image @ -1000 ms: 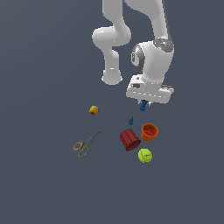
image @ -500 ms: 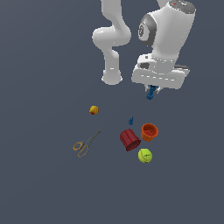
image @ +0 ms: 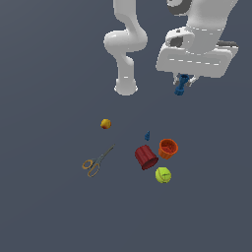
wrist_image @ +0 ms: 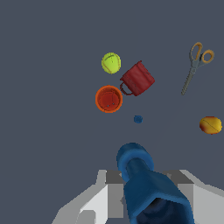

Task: Pick up a designated object from a clutter of objects.

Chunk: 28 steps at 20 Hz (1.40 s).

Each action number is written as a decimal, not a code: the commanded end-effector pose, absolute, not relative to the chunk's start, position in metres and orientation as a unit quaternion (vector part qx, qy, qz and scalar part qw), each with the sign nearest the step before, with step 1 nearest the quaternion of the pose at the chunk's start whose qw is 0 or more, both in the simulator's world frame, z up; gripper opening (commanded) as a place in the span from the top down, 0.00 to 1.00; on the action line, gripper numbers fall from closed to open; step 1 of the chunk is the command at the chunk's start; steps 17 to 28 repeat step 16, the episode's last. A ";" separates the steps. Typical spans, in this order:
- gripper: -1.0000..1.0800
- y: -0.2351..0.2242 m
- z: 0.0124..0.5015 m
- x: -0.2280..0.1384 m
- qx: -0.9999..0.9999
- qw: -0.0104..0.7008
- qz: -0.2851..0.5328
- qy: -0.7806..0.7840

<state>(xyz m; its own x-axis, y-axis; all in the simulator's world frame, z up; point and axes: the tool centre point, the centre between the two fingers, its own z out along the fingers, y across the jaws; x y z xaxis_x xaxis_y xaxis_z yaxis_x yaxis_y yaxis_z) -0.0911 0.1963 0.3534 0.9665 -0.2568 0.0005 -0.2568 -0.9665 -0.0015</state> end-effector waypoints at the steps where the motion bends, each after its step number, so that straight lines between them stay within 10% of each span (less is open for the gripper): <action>1: 1.00 0.199 0.372 -0.090 -0.992 0.000 0.000 0.130; 28: 1.00 0.207 0.416 -0.083 -0.992 0.000 0.000 0.130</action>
